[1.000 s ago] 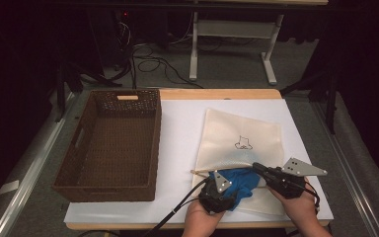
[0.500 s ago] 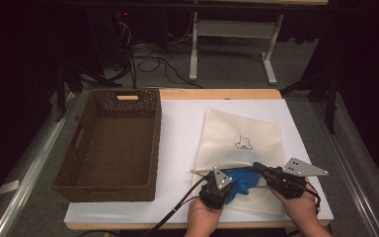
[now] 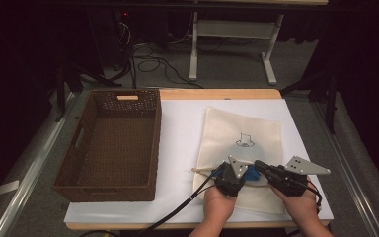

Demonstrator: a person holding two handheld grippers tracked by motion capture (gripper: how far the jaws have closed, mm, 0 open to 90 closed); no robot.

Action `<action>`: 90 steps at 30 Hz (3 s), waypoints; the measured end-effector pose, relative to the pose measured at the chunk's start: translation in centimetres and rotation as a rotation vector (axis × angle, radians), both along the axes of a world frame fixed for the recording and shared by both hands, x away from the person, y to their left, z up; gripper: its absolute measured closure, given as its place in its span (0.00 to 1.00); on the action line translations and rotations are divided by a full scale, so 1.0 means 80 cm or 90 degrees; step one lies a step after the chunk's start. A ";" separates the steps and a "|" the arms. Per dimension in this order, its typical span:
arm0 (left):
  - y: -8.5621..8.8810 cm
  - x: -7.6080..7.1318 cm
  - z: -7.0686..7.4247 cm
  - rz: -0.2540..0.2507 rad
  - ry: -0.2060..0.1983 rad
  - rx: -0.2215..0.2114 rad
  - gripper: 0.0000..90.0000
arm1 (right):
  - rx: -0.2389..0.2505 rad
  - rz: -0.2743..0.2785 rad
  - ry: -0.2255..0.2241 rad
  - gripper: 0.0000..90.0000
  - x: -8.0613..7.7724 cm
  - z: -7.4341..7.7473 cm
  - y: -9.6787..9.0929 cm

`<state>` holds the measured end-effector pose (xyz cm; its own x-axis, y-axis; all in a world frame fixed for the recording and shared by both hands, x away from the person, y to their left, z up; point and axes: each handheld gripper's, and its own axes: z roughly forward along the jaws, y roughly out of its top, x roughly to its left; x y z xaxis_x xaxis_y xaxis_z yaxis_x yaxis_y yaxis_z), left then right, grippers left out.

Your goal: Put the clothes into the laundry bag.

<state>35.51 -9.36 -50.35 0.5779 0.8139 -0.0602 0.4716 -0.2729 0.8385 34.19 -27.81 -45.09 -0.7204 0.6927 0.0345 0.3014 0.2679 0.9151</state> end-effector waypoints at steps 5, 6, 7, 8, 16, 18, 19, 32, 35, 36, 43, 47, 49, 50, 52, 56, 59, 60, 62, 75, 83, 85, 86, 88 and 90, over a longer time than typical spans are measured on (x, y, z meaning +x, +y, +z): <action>-0.005 -0.002 -0.005 -0.013 0.000 0.007 0.69 | 0.004 -0.004 0.005 0.99 0.001 0.000 -0.004; -0.004 -0.006 -0.005 -0.020 -0.001 0.008 0.64 | 0.004 -0.004 0.006 0.98 0.001 -0.001 -0.004; 0.000 -0.011 -0.004 -0.024 -0.004 0.008 0.57 | 0.002 -0.002 0.005 0.98 0.001 -0.001 -0.003; 0.005 -0.017 -0.003 -0.029 -0.007 0.008 0.54 | 0.001 -0.001 0.003 0.98 0.001 -0.001 -0.003; 0.048 -0.051 -0.001 -0.021 0.001 -0.027 0.42 | -0.006 0.000 0.001 0.99 -0.002 -0.001 0.001; 0.056 -0.056 -0.001 -0.022 0.007 -0.030 0.43 | -0.008 0.001 -0.001 0.99 -0.002 -0.001 0.001; 0.060 -0.059 -0.002 -0.028 0.013 -0.037 0.45 | -0.008 0.001 -0.001 0.99 -0.002 -0.001 0.001; 0.044 -0.085 -0.007 -0.052 0.023 -0.059 0.94 | -0.006 -0.002 0.000 0.98 -0.003 -0.001 0.000; 0.038 -0.073 -0.009 -0.040 0.032 -0.051 0.97 | -0.008 0.000 -0.001 0.98 -0.003 -0.001 0.001; 0.035 -0.067 -0.010 -0.034 0.040 -0.050 0.97 | -0.007 0.000 0.001 0.98 -0.004 -0.001 0.001; 0.021 -0.044 -0.014 -0.006 0.054 -0.037 0.94 | -0.006 -0.001 0.002 0.98 -0.003 -0.001 0.000; 0.017 -0.032 -0.014 0.000 0.059 -0.022 0.99 | -0.007 0.000 -0.001 0.98 -0.003 -0.001 0.000; 0.017 -0.026 -0.014 0.006 0.062 -0.025 1.00 | -0.005 -0.002 0.002 0.98 -0.003 -0.001 0.000; 0.016 -0.021 -0.014 0.009 0.064 -0.024 1.00 | -0.005 -0.002 0.002 0.99 -0.003 -0.001 0.000; 0.015 -0.015 -0.013 0.012 0.067 -0.024 1.00 | -0.006 -0.001 0.003 0.98 -0.003 -0.001 0.001; 0.015 -0.005 -0.011 0.022 0.067 -0.026 0.97 | -0.008 0.001 0.000 0.98 -0.002 -0.001 0.000; 0.011 0.000 -0.010 0.026 0.064 -0.028 0.94 | -0.009 0.002 0.000 0.98 -0.001 -0.002 0.000; 0.010 0.002 -0.010 0.026 0.063 -0.028 0.94 | -0.009 0.002 0.000 0.98 -0.001 -0.002 0.000; 0.007 0.007 -0.010 0.025 0.061 -0.028 0.93 | -0.009 0.001 0.000 0.98 -0.001 -0.002 0.000; -0.008 0.023 -0.015 0.008 0.050 -0.007 0.63 | -0.009 -0.003 0.009 0.98 0.004 -0.006 -0.002; 0.004 -0.005 -0.007 -0.019 0.035 -0.021 0.43 | -0.010 -0.004 0.007 0.98 0.001 -0.004 -0.001; 0.009 -0.014 -0.006 -0.031 0.032 -0.030 0.42 | -0.010 -0.004 0.007 0.98 0.001 -0.004 -0.001; 0.012 -0.018 -0.005 -0.035 0.031 -0.032 0.42 | -0.011 -0.004 0.007 0.98 0.001 -0.004 -0.001; 0.017 -0.027 -0.005 -0.041 0.027 -0.036 0.41 | -0.011 -0.006 0.006 0.98 0.000 -0.004 -0.001; 0.024 -0.036 -0.004 -0.046 0.021 -0.033 0.41 | -0.009 -0.006 0.006 0.99 0.000 -0.004 -0.001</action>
<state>32.61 -7.42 -50.68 0.6317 0.7657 -0.1208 0.4796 -0.2636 0.8370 34.17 -27.93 -45.39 -0.7131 0.7003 0.0320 0.3132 0.2775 0.9082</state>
